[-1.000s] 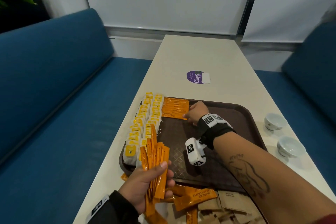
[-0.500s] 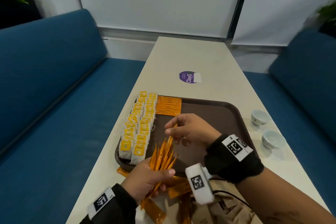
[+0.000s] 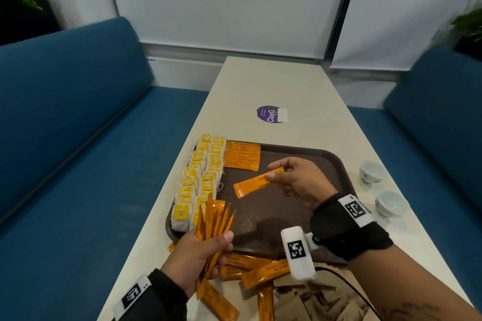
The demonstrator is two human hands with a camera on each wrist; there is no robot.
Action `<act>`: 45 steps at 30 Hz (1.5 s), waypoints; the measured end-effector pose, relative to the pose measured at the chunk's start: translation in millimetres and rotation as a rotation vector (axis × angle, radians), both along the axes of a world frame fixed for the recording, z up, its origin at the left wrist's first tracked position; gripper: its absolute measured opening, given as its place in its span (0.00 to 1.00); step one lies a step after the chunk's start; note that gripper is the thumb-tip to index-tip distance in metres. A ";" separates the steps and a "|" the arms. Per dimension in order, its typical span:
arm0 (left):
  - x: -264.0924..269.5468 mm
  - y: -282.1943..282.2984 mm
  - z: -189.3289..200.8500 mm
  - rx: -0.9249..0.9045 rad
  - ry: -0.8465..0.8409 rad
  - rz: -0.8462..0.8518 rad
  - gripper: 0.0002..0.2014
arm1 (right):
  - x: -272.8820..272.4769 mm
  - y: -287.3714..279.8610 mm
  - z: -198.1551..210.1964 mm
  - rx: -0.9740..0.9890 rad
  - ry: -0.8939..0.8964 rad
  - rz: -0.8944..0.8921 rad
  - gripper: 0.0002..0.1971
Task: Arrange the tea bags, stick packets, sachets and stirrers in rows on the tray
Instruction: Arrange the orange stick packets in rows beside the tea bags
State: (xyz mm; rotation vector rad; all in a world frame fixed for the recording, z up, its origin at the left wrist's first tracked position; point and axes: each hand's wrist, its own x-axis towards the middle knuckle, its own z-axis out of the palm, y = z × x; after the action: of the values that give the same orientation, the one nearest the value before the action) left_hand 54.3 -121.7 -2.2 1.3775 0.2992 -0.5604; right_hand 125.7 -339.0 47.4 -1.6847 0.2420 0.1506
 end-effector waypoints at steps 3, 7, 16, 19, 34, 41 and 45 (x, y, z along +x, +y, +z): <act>6.2 1.8 -0.5 -0.013 -0.030 0.137 0.09 | 4.4 4.1 1.7 0.151 0.028 0.067 0.13; 17.7 2.5 5.3 0.018 -0.148 0.214 0.10 | 0.0 18.6 6.4 0.121 0.059 0.293 0.10; 26.5 -11.4 11.5 0.146 -0.300 0.114 0.13 | -18.8 52.3 8.6 -0.507 -0.088 0.565 0.16; 26.7 -11.6 7.9 0.148 -0.302 0.126 0.12 | -18.7 50.9 8.2 -0.518 -0.053 0.618 0.18; 39.8 1.3 -5.1 -0.114 -0.133 0.456 0.02 | -12.9 10.1 -9.8 -0.076 0.245 0.410 0.03; 31.1 7.0 -9.4 -0.136 -0.032 0.371 0.12 | 40.4 0.3 -19.9 -0.058 0.120 -0.114 0.09; 21.2 5.6 -10.5 -0.152 0.026 0.297 0.09 | 73.9 1.1 -33.9 -0.190 0.272 -0.152 0.11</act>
State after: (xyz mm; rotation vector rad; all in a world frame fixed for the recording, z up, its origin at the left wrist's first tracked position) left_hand 75.5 -116.1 -12.8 1.1534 0.4642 -0.3468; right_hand 199.6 -338.0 13.5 -1.8245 0.6027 0.2501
